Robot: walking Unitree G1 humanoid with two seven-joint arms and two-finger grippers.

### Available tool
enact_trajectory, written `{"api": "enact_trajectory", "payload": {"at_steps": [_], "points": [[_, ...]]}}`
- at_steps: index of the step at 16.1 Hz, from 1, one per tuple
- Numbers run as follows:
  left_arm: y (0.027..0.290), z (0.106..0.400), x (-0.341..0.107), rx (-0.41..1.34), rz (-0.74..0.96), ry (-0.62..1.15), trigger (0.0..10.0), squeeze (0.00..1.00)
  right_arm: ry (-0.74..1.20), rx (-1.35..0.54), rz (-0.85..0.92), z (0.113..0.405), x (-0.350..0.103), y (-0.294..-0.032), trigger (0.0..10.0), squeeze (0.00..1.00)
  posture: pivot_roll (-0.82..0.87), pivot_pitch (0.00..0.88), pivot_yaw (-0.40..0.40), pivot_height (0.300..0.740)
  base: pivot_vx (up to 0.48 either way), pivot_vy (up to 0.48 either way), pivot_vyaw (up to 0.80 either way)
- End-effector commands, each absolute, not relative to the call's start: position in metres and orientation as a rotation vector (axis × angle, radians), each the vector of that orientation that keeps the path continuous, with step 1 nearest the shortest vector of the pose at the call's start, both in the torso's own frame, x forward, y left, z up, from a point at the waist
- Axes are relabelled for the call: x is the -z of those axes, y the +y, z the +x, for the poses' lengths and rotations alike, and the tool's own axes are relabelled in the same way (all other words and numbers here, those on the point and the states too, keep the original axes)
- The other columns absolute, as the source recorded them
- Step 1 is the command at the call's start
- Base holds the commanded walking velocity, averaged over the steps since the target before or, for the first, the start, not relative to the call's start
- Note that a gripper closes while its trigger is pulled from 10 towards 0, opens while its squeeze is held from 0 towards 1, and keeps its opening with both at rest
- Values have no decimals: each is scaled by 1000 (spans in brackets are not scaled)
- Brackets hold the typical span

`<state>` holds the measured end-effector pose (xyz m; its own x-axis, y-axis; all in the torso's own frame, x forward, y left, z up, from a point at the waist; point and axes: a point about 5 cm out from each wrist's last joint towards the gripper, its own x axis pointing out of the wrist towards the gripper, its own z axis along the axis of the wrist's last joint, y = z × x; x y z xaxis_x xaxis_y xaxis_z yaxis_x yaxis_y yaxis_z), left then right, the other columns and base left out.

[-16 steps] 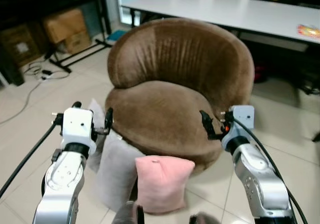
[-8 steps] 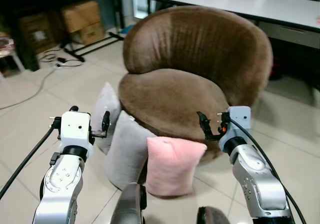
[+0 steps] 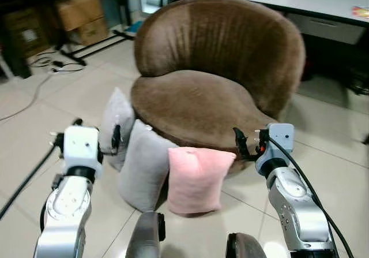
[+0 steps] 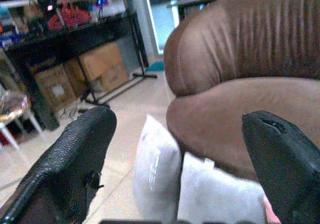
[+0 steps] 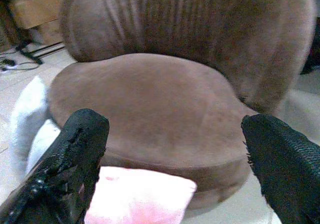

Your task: Move the pillow to the sofa from floor

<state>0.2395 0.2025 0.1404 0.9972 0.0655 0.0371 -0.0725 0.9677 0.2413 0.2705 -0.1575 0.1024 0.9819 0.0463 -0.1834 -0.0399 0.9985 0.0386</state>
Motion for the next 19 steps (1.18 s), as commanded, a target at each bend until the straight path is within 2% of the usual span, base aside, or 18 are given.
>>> {"api": "enact_trajectory", "payload": {"at_steps": [1,4,12,14,19], "points": [[201,241,-143,-66,244,-43,10000,0,168,-18,34,271,-105,-162,10000,0,-23,0,21,641,0,0,0],[200,242,-143,-62,245,-48,10000,0,174,-15,48,270,-103,-159,10000,0,-24,0,27,626,0,0,0],[199,244,-144,-52,233,-60,10000,0,167,-18,44,272,-104,-156,10000,0,-29,0,36,542,0,0,0],[200,245,-145,-49,221,-64,10000,0,162,-19,44,273,-105,-156,10000,0,-31,0,39,542,0,0,0],[201,244,-144,-44,215,-62,10000,0,158,-22,42,273,-105,-155,10000,0,-28,0,36,542,299,0,0]]}}
